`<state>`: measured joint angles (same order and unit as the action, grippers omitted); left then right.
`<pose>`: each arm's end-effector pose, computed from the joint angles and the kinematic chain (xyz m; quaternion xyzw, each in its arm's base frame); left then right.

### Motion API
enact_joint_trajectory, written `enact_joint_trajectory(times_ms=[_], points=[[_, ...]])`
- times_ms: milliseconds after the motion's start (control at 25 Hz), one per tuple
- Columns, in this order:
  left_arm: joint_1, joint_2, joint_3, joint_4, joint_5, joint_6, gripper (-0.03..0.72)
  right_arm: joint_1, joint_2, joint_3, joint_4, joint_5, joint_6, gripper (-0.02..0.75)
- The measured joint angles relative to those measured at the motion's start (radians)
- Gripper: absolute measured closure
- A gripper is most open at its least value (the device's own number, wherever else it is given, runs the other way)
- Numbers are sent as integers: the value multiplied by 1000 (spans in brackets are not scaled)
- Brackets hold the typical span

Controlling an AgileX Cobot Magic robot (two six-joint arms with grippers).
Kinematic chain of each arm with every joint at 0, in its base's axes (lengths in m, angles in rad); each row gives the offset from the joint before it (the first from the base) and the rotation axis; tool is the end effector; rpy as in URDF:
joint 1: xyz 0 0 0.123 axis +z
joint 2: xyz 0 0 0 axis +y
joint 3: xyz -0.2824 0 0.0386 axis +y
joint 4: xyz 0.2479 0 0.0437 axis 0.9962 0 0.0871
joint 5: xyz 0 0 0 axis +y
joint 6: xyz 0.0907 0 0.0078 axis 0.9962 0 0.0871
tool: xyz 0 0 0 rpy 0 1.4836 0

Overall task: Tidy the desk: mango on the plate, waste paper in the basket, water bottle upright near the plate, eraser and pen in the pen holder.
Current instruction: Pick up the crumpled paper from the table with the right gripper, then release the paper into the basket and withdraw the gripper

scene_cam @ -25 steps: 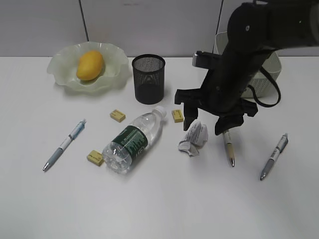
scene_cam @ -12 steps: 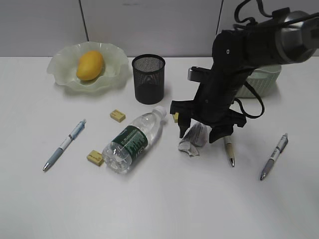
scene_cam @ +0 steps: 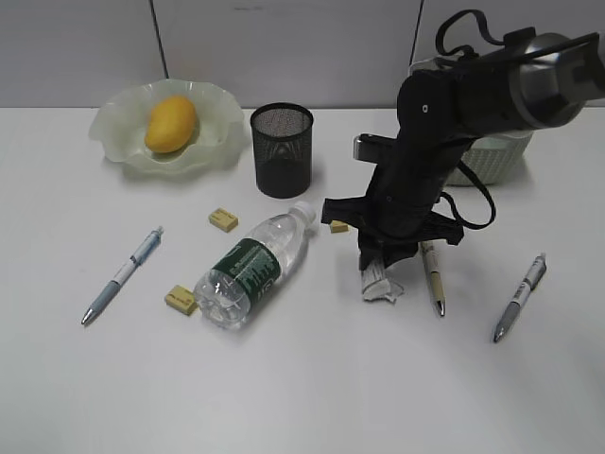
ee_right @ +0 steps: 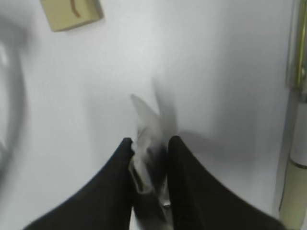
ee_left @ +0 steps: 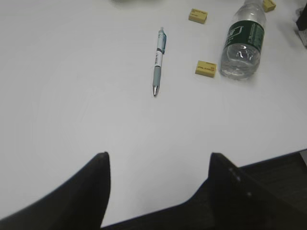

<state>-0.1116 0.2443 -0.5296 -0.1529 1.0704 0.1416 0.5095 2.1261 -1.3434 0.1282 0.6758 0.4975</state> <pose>0.0287 -0.0155 0.2827 0.1093 0.8970 -0.0699 0.4226 0.3513 0.2046 0.1099 0.0398 0.9932 0.0872 0.0654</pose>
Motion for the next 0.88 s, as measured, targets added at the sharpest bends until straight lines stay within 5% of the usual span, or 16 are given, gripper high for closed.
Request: enact_joint_trajectory(times_ms=[280,600,880], points=[[0,0,0,0,0,0,204,0,0,-88,-1,100,-111,654],[0,0,0,0,0,0,204,0,0,-270,-11,266,-235,681],[0,0,0,0,0,0,204,0,0,-491,-160,377,-270,682]])
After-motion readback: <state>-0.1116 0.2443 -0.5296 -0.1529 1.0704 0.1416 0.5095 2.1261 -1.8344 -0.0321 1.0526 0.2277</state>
